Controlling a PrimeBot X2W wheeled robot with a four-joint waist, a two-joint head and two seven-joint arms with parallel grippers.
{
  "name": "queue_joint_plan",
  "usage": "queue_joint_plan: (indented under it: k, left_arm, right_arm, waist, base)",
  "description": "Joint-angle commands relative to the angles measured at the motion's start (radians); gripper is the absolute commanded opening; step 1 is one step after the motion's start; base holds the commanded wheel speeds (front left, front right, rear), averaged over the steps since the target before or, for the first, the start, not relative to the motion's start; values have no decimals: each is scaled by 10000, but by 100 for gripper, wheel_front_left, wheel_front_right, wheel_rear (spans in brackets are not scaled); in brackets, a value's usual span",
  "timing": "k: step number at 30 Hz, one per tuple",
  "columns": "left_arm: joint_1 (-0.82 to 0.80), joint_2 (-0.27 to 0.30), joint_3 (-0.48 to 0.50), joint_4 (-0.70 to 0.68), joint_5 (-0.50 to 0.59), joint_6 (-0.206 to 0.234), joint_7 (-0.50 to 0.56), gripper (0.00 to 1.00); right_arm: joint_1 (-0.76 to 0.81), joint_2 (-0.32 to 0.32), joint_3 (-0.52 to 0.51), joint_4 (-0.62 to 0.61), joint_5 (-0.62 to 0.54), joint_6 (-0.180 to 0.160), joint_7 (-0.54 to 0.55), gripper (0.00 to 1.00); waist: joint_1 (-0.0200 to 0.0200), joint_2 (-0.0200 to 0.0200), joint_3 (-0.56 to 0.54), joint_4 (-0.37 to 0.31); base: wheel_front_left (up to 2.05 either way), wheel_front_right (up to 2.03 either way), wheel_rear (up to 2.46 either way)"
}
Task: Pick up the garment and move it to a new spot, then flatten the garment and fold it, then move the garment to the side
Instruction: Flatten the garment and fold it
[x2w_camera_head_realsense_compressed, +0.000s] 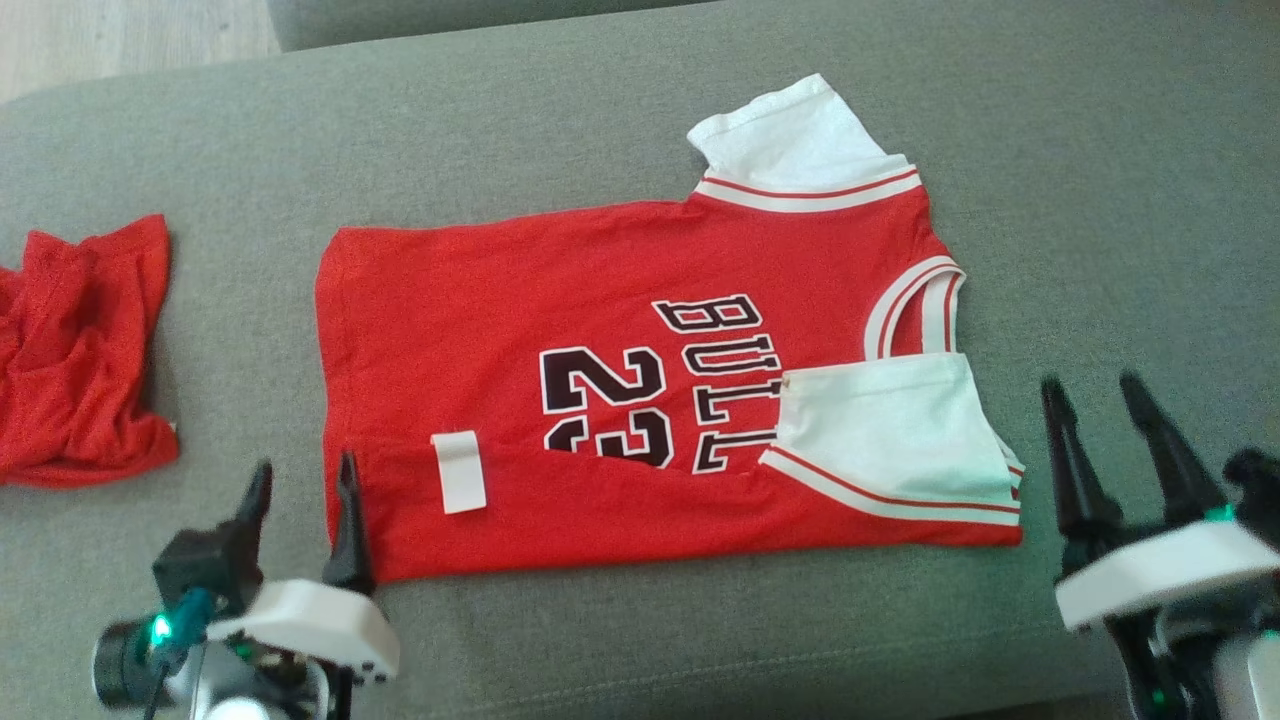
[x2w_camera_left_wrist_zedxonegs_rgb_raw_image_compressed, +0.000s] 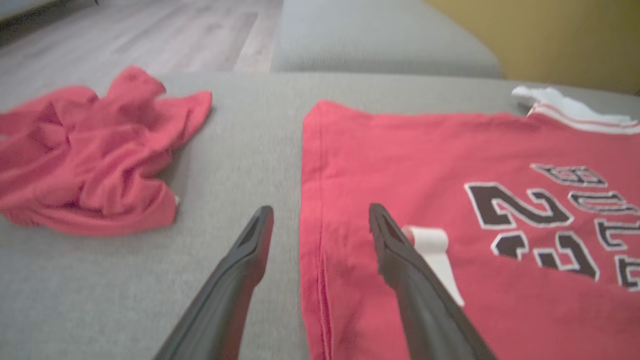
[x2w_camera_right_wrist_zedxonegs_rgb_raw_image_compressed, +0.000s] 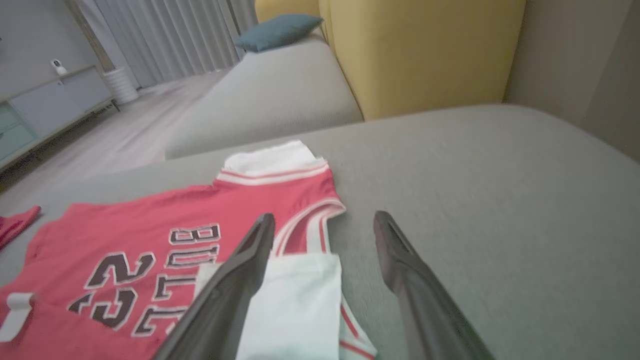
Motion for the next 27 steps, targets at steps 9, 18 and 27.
queue_joint_plan:
  k: [9, 18, 27]
  left_arm:
    - [-1294, 102, 83, -969, 789, 286, -1160, 100]
    - [-1478, 160, -7, -955, 888, 362, -1051, 100]
    - [-2801, 265, -134, -188, 599, -128, -652, 100]
  right_arm:
    - [-1203, -407, 861, -952, -361, 39, -434, 100]
    - [-1410, -427, 1093, -908, -344, 39, -428, 100]
    - [-1637, -379, 1007, -914, -167, 39, -478, 100]
  waist:
    - [0, -1, -50, -32]
    - [0, -1, 82, -22]
    - [0, -1, 688, 29]
  base:
    - [0, 0, 0]
    - [0, 0, 0]
    - [0, 0, 0]
